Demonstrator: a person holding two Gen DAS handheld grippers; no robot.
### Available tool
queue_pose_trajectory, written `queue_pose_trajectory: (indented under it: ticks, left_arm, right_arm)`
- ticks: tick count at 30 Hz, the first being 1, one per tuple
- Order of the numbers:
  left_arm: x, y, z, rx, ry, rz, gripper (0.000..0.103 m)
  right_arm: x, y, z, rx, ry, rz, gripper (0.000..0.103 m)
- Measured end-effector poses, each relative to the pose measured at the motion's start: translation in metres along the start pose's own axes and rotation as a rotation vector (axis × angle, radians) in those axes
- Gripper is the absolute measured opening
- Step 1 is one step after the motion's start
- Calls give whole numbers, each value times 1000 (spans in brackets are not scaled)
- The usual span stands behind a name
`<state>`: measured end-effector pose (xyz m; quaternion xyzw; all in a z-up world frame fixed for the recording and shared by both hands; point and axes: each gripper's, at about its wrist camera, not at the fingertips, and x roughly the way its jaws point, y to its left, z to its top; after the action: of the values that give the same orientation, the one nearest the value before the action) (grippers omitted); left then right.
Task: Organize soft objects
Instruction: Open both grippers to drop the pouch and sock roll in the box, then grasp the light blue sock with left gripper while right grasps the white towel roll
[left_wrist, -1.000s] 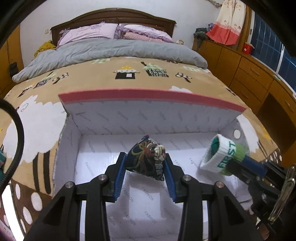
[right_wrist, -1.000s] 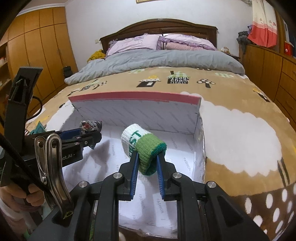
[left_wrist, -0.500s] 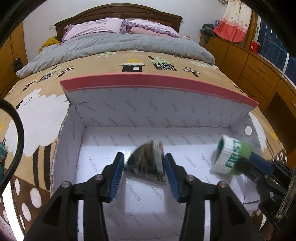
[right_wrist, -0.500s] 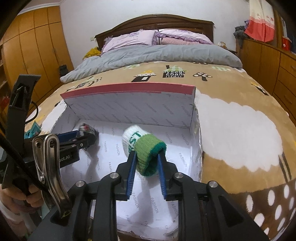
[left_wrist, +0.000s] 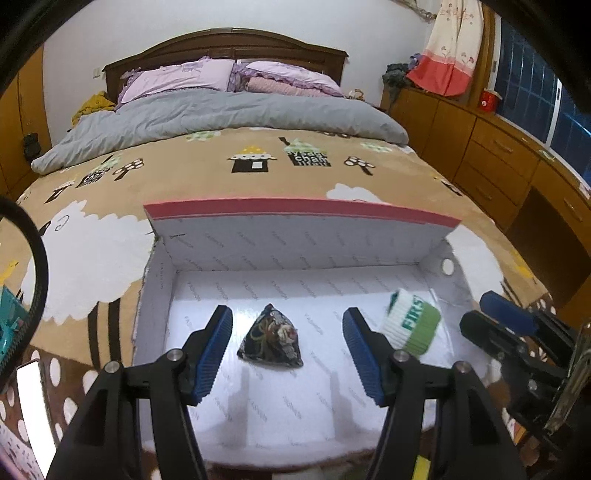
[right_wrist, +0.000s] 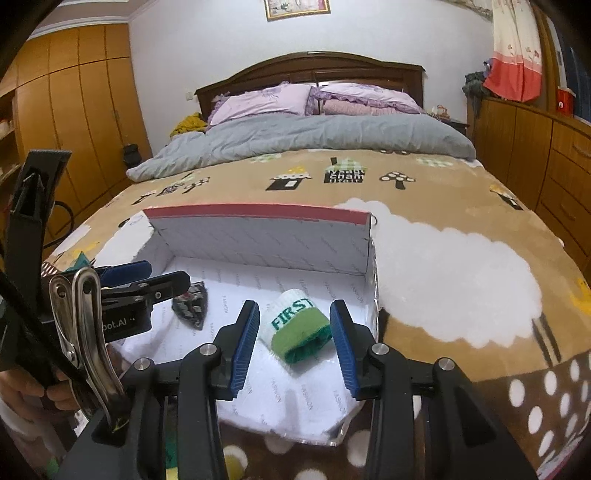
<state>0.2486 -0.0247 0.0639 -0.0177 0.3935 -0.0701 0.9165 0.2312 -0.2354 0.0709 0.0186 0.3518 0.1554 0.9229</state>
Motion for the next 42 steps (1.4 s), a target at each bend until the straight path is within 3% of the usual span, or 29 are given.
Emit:
queue_pose_trajectory:
  ticks: [17,30,42]
  left_arm:
    - [-74,1,-41,31,-34,-31,65]
    - [-94,19,-81,-20,-3,-41,65]
    - [-99,4,-122,-13,62,-105,65]
  right_arm:
    - [-53,29,-24,-29,-45,47,41]
    - [-71,36,-65,-28,-5,62,41]
    - [-100,36,-95,-13,-6,50,41]
